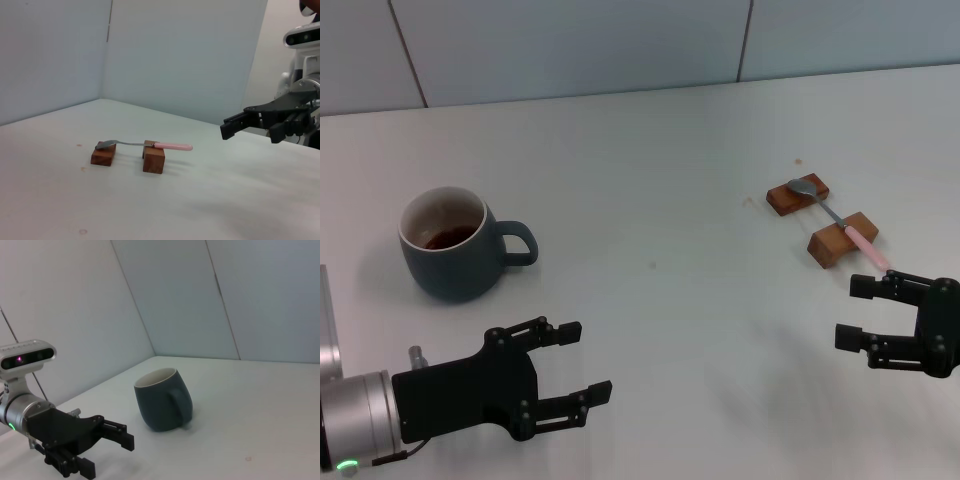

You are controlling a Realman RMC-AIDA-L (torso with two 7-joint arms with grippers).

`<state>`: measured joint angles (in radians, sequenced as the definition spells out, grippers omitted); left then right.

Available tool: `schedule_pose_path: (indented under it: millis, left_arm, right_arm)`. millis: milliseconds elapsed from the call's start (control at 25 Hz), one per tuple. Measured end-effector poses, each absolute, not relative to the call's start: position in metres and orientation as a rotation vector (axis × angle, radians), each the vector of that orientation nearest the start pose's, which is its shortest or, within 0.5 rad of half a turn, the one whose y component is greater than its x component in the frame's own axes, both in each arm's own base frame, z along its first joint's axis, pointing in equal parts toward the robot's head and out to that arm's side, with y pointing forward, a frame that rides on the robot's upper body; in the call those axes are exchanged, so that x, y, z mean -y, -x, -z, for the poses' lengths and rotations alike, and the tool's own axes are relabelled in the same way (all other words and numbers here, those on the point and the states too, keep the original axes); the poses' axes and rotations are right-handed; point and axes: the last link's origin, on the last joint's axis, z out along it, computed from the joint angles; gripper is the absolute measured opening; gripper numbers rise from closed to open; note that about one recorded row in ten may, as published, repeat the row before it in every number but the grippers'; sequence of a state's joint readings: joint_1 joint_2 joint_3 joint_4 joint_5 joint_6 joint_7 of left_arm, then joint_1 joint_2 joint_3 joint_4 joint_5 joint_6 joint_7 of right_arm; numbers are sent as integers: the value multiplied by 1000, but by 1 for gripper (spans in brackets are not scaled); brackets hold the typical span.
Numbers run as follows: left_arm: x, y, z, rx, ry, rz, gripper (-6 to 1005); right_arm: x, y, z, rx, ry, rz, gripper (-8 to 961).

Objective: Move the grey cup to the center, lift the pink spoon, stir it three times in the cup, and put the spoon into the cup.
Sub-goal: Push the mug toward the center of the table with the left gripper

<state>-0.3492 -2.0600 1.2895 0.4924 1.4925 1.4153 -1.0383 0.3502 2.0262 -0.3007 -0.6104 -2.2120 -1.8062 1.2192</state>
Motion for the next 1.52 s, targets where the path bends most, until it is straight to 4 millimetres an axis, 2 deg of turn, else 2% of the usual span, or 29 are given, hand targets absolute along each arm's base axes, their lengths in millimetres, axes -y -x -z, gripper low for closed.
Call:
schedule_pose_path:
  millis: [440, 600, 640, 680, 720, 800, 840, 880, 960, 1080, 1160, 1320, 1400, 1520]
  left_arm:
    - [-265, 280, 64, 460, 2802, 762, 789]
    - [-266, 281, 58, 450, 2754, 804, 784]
    - [-269, 285, 37, 411, 2582, 911, 783]
    - [-269, 285, 37, 411, 2582, 911, 781]
    - [-268, 288, 21, 363, 2449, 983, 780]
    - [-268, 288, 21, 363, 2449, 983, 778]
    - [-265, 292, 2, 294, 2278, 1056, 777]
    - [-269, 304, -19, 198, 2054, 1017, 775]
    - [-274, 314, -22, 156, 1962, 913, 773]
    - [-285, 328, -18, 79, 1807, 701, 708]
    - [-294, 334, -4, 57, 1720, 527, 664]
    - [-310, 336, 19, 12, 1686, 246, 577]
    - [-316, 335, 23, 11, 1676, 188, 533]
    - [-318, 335, 25, 22, 1678, 171, 391]
  right_arm:
    - [-251, -337, -41, -758, 2584, -769, 840]
    - [-250, -337, -40, -761, 2585, -770, 840]
    - [-250, -337, -39, -764, 2585, -771, 840]
    - [-250, -337, -39, -764, 2585, -771, 840]
    - [-250, -337, -39, -764, 2585, -772, 840]
    - [-249, -337, -38, -766, 2585, -772, 840]
    - [-249, -337, -38, -768, 2584, -772, 840]
    - [-249, -337, -38, -768, 2584, -772, 840]
    - [-249, -337, -37, -769, 2583, -773, 840]
    - [-249, -337, -37, -770, 2584, -775, 839]
    - [-249, -337, -37, -769, 2584, -776, 839]
    - [-250, -336, -36, -770, 2586, -779, 839]
    - [-250, -335, -36, -770, 2587, -781, 839]
    - [-250, -335, -36, -770, 2587, -781, 839]
